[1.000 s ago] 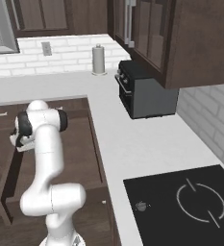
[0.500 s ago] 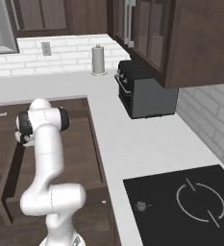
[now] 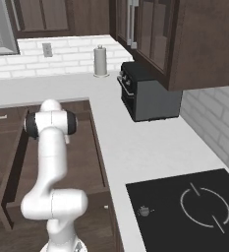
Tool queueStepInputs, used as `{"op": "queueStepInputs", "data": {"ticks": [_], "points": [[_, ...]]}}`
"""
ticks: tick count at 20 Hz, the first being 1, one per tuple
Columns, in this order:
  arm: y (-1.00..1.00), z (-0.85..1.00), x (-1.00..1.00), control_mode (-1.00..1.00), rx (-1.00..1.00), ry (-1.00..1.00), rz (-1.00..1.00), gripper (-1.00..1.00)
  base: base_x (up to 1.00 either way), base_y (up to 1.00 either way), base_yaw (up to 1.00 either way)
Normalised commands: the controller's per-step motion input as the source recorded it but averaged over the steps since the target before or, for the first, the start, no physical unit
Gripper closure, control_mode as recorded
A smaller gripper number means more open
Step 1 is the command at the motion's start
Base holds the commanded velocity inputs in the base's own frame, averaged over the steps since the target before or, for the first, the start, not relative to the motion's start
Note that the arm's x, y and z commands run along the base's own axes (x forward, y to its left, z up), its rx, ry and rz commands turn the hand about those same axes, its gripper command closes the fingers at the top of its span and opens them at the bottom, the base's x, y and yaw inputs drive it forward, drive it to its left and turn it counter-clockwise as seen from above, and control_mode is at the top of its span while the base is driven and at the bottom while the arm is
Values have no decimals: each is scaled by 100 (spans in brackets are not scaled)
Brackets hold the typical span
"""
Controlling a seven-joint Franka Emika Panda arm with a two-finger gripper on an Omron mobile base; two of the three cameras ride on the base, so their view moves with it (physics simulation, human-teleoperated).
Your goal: Take a straw from the drawer in front and place it inside the glass cup on the dining counter.
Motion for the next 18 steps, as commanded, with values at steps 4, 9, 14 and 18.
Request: {"op": "queueStepInputs", "data": {"ticks": [4, 9, 14, 18], "points": [[-7, -16, 0, -100, 0, 0, 0, -100, 0, 0, 0], [-9, -21, 18, -100, -1, 0, 0, -100, 0, 0, 0], [-12, -29, 24, -100, 0, 0, 0, -100, 0, 0, 0], [0, -26, 44, -100, 0, 0, 2, -100, 0, 0, 0]]}}
